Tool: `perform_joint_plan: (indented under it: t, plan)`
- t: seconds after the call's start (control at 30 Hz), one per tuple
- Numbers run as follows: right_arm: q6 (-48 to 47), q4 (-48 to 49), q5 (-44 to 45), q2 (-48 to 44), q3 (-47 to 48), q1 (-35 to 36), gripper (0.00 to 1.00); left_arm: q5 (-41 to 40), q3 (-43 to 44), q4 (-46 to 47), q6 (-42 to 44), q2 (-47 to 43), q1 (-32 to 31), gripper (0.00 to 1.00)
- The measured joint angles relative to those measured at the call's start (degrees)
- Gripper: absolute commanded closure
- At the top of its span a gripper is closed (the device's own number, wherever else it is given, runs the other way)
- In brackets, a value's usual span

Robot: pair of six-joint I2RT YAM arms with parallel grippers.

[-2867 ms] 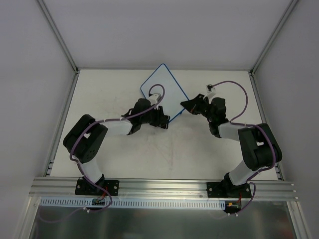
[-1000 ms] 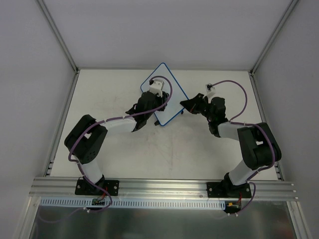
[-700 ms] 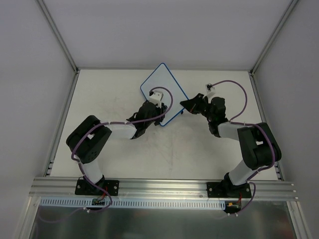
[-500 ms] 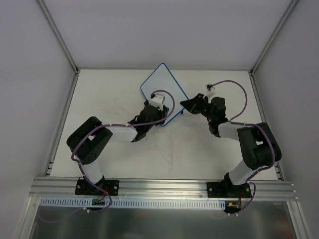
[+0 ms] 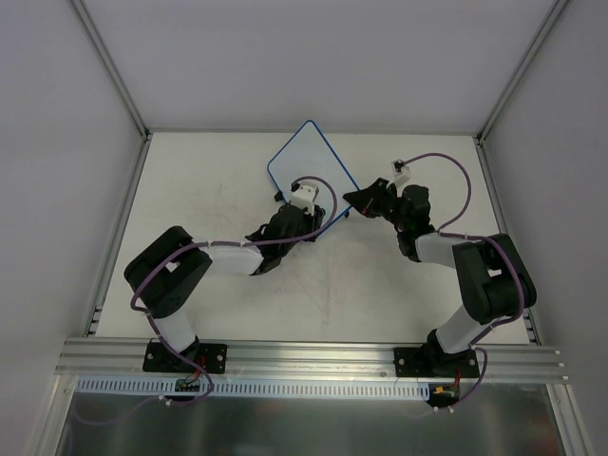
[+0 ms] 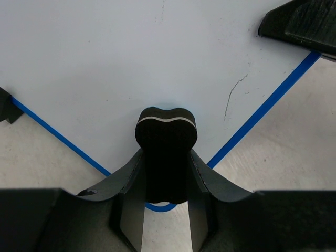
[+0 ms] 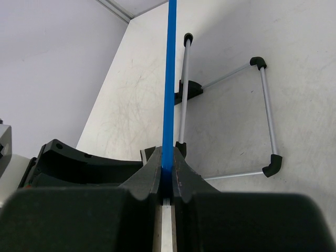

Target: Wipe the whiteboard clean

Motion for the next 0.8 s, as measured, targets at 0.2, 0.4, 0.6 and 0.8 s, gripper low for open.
perform_joint_plan:
  t: [0.2, 0.4, 0.6, 0.8]
  plan:
    - [0.0, 0.0, -0.2, 0.0, 0.0, 0.0, 1.00, -1.7, 5.1, -10.4, -0.1, -7.2, -0.3, 0.95]
    - [0.0, 0.0, -0.3, 0.0, 0.0, 0.0, 1.00, -6.1, 9.6, -27.0, -3.4, -24.2, 2.2, 0.91]
    - [0.0, 0.0, -0.3, 0.0, 0.0, 0.0, 1.00, 1.2, 0.9, -41.9, -11.3, -42.9, 16.5, 0.91]
    - [0.1, 0.0, -0.4, 0.0, 0.0, 0.0, 1.00, 8.5, -7.0, -57.0, -13.8, -45.6, 20.2, 0.91]
